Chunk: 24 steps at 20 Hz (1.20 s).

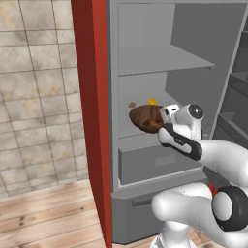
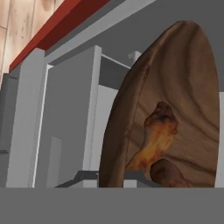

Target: Pick the chicken drumstick and sweet potato from their plates and place them in the bowl. Then put the bowl in the fridge.

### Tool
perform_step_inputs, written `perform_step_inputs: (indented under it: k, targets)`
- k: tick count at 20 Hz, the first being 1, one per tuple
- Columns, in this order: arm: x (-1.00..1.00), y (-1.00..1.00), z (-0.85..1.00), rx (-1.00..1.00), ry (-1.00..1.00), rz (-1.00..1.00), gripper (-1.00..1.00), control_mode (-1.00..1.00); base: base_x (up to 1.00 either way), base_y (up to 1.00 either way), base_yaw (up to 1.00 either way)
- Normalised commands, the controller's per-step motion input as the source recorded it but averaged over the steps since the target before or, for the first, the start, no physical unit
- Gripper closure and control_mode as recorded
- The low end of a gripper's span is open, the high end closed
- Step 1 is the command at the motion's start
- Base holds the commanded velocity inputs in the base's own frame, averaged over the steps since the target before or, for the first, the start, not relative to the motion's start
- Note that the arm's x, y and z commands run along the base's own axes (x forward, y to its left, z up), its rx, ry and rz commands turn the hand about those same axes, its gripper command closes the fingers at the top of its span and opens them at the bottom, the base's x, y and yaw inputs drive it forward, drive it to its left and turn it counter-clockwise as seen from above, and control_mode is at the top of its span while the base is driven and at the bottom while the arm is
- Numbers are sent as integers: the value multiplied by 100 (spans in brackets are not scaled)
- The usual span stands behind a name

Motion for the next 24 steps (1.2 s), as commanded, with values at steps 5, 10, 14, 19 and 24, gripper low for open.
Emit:
perform_step_inputs:
  k: [5, 10, 14, 19, 24]
  targets:
    - [34, 9, -17, -2, 0, 0, 100, -100, 0, 0, 0]
    - [39, 8, -14, -1, 0, 0, 100, -100, 0, 0, 0]
    - [40, 0, -21, -1, 5, 0, 100, -100, 0, 0, 0]
    - [41, 0, -19, 0, 4, 0, 100, -100, 0, 0, 0]
    - [35, 0, -13, 0, 0, 0, 100, -100, 0, 0, 0]
